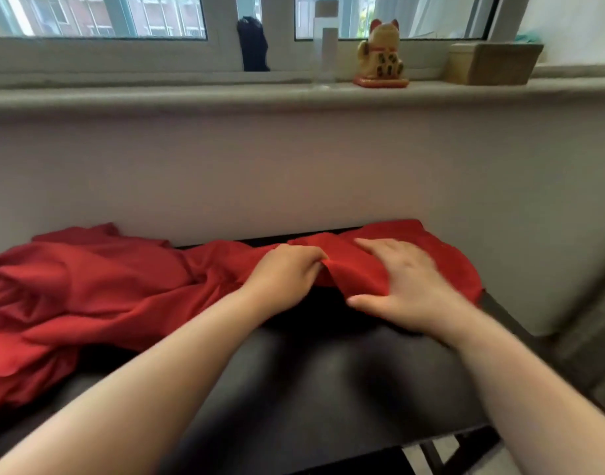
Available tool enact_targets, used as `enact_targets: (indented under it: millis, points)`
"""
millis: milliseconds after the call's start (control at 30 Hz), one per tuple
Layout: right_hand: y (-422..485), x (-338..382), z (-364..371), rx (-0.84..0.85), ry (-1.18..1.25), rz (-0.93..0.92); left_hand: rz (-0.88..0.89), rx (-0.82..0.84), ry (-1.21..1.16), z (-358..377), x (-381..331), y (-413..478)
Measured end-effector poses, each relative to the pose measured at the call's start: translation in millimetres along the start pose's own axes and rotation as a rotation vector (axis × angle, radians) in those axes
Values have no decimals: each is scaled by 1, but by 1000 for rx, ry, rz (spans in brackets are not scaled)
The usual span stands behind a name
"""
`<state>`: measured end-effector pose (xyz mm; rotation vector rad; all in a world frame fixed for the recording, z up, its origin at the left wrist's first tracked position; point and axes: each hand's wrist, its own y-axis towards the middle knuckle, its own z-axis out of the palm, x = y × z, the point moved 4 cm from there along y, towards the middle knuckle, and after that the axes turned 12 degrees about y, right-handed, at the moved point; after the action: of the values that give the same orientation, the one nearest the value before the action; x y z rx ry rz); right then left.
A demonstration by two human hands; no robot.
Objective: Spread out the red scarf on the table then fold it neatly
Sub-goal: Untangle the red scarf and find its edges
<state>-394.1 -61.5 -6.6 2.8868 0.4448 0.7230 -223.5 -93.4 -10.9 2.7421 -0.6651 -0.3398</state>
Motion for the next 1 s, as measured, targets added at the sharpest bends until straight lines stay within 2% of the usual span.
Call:
enact_targets:
  millis: [167,267,333,400,467,500,567,600,733,833,900,933,1000]
  points:
    - [14,31,45,-181,118,13,-29,-134,-203,3,4,-20]
    - [12,21,46,-225,223,39,-110,-30,-75,17,47,-31]
    - [10,14,48,-197,207,60,-154,27,20,25,69,-36]
    - [7,8,50,-190,192,74,-188,-27,25,23,73,-36]
    - [5,3,50,-215,199,83,-118,-136,22,16,64,-35]
    - [5,1,49,-217,196,80,-29,-156,42,15,58,-36]
    - [5,-1,50,-162,188,74,102,-83,82,19,47,-42]
    - [5,-1,51,-117,184,75,103,-22,57,20,45,-46]
    - [1,4,55,8,141,35,-37,-6,-139,22,63,-37]
    - [-1,13,59,7,129,-97,-84,242,-7,33,75,-23]
    - [-1,17,60,-13,103,-146,-90,295,199,32,76,-15]
    - [-1,16,58,-45,102,-135,-102,213,295,25,77,-10]
    - [-1,10,51,-151,128,-63,-115,-100,309,0,80,-6]
